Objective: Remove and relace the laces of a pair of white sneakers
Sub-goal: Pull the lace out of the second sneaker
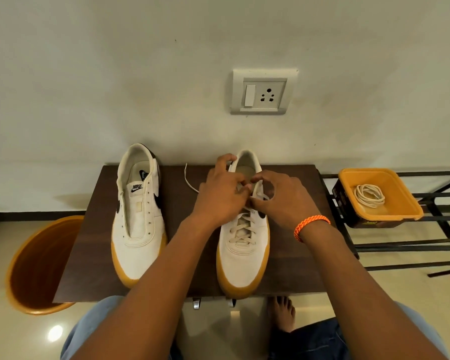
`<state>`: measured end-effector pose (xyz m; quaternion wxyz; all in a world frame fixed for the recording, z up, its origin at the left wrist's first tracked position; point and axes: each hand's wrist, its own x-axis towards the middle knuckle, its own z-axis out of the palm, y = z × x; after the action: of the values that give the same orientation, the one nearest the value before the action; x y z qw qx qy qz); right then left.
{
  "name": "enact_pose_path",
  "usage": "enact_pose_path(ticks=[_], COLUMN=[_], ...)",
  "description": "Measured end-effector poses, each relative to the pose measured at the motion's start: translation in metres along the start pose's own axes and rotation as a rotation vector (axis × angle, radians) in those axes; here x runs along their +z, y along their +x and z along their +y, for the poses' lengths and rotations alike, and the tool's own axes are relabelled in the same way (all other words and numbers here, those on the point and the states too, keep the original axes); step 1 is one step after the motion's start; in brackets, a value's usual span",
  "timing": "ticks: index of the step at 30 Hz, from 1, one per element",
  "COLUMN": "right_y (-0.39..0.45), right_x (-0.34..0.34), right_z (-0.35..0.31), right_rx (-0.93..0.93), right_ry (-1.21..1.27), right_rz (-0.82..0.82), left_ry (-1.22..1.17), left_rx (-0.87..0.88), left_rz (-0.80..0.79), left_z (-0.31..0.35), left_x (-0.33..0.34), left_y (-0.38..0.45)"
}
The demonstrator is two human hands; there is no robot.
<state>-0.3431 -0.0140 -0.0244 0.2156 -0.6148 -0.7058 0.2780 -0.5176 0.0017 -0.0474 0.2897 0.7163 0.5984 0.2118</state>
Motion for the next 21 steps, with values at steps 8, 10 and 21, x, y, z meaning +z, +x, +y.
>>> enact_pose_path(ticks=[8, 10, 21], right_y=[0.003, 0.003, 0.000], right_x=[-0.005, -0.004, -0.004], right_z=[0.003, 0.003, -0.002], right_rx=[0.037, 0.038, 0.033], right_ry=[-0.038, -0.031, 0.013], right_rz=[-0.036, -0.047, -0.029], left_ry=[-0.634, -0.813, -0.055], left_rx=[-0.218, -0.296, -0.037], left_rz=[0.022, 0.081, -0.026], left_z=[0.010, 0.011, 0.003], left_x=[-0.014, -0.022, 0.007], left_y=[0.003, 0.002, 0.002])
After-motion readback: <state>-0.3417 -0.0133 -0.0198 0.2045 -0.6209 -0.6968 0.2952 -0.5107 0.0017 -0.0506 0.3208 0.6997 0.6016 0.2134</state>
